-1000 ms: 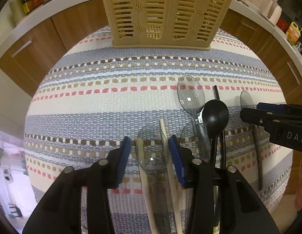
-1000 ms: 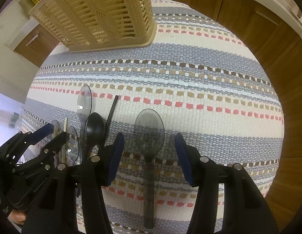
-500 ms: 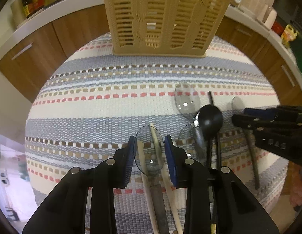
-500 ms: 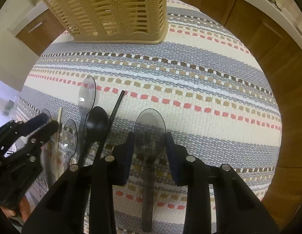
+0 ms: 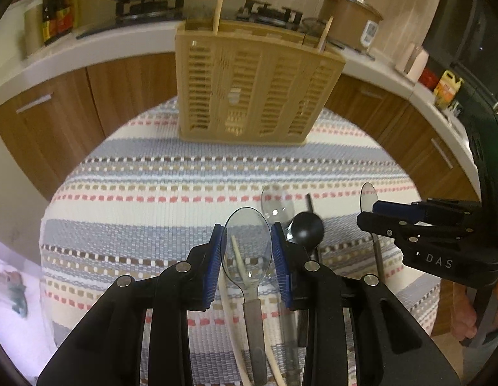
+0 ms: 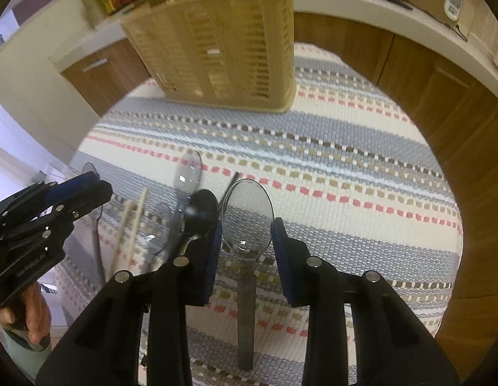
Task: Organize utensils
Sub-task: 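Close the left tool on a clear spoon while the right tool grasps another clear spoon, then carry both clear spoons over the beige caddy and open both tools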
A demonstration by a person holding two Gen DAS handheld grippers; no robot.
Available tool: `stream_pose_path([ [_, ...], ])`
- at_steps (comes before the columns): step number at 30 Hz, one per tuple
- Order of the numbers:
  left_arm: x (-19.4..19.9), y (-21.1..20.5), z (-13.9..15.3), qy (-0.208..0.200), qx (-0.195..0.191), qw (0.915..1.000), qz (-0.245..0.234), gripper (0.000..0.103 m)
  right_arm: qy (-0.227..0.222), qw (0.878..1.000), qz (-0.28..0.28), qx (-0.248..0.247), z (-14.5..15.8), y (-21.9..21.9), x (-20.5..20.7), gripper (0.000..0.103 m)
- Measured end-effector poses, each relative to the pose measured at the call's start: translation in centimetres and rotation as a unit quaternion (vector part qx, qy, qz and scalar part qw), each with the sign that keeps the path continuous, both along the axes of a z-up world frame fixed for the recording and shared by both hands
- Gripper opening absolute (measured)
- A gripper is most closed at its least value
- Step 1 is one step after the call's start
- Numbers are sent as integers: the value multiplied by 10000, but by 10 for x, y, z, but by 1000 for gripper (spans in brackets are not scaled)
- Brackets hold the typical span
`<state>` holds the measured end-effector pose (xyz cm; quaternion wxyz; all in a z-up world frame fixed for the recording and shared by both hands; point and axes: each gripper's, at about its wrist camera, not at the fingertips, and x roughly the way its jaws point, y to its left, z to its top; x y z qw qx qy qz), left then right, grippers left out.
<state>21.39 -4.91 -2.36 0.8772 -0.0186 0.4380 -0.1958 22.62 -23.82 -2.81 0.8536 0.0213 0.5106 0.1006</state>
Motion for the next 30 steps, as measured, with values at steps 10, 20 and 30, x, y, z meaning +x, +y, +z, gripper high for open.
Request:
stream_pose_path([
  [10, -16, 5, 45, -640, -250, 9976, -58, 27, -680, 9974, 60, 217, 52, -6, -19, 29],
  [20, 0, 9, 72, -790, -421, 9960, -22, 3, -1257, 9918, 123, 178, 81, 4, -20, 29],
  [30, 12, 20, 81, -1122, -536, 9922, -92, 3, -1480, 9887, -2, 241, 88, -1, -11, 29],
])
